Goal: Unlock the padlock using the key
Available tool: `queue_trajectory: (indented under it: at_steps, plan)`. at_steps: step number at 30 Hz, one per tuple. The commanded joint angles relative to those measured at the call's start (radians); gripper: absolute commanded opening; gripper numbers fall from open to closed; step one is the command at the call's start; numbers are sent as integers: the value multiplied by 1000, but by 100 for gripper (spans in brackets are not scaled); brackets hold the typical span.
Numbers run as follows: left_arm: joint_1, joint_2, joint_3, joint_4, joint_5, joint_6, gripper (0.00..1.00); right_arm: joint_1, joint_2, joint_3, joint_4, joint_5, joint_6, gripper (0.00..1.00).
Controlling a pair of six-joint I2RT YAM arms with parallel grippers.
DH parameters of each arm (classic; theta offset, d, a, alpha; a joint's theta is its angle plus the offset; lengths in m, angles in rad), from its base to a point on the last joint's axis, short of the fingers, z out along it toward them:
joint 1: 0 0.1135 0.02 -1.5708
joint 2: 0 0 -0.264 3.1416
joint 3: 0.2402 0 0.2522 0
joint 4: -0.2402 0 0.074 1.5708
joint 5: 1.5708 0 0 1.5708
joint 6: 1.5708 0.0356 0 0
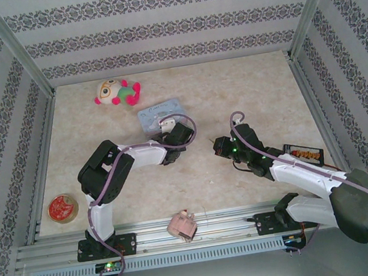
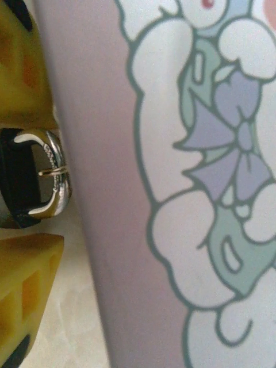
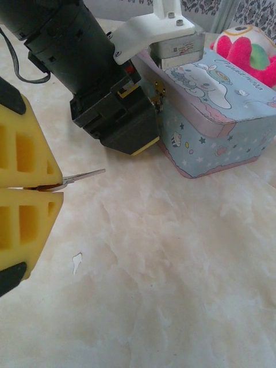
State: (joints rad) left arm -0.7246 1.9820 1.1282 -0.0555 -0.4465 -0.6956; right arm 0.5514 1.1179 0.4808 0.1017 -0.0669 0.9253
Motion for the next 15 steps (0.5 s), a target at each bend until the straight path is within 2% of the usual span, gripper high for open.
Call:
queue_trajectory:
  at_steps: [1,7,15]
  plan:
    - [12,17,-6,69,-33,22,45,-11,-17,-21,20,22,14,0]
    - [21,21,7,61,-19,42,24,-11,-18,-27,25,18,13,0]
    - [21,-55,-8,26,68,15,6,3,-21,-44,46,12,-36,0]
